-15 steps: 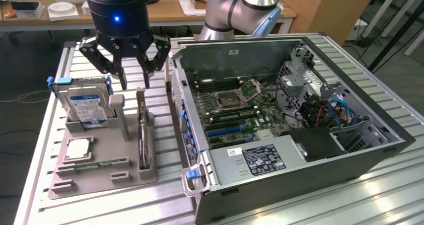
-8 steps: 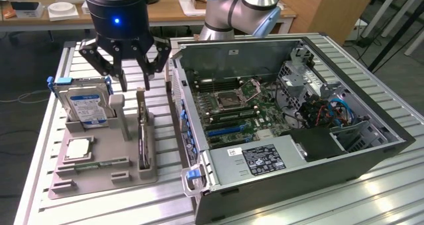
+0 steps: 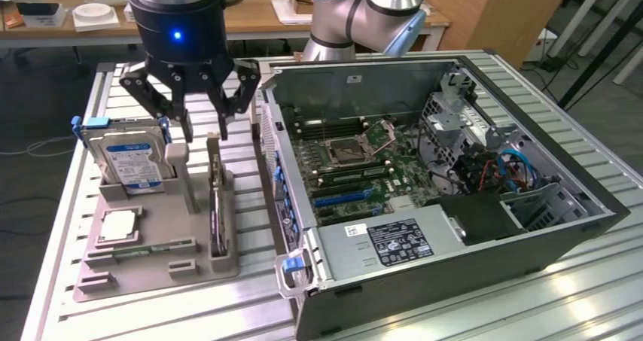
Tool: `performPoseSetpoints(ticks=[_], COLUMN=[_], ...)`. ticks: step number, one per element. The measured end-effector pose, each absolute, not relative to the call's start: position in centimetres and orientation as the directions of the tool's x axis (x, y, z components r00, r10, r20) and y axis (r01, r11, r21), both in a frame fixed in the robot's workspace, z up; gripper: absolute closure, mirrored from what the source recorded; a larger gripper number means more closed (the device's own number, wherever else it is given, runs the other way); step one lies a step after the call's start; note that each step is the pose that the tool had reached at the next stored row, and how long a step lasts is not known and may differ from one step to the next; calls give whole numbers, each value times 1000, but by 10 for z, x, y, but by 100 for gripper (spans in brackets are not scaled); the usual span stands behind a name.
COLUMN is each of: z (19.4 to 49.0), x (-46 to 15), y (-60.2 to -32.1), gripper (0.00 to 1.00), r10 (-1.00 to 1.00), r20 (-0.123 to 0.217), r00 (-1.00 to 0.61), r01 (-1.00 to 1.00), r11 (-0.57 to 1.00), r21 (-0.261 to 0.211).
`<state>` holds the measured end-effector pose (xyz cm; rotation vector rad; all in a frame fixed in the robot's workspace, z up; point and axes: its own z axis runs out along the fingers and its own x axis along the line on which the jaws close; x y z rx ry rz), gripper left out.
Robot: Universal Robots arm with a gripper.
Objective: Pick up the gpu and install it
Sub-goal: 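Pick up the gpu and move the gpu toward the slot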
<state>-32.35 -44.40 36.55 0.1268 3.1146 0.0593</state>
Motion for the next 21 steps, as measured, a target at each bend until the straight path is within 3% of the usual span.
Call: performPoseSetpoints(ticks=[21], z=[364], x=[-323], y=[-452], gripper=[53], r10=[84], r20=[-22], r00=[-996], r01=[83], r11=[996], r21=[41])
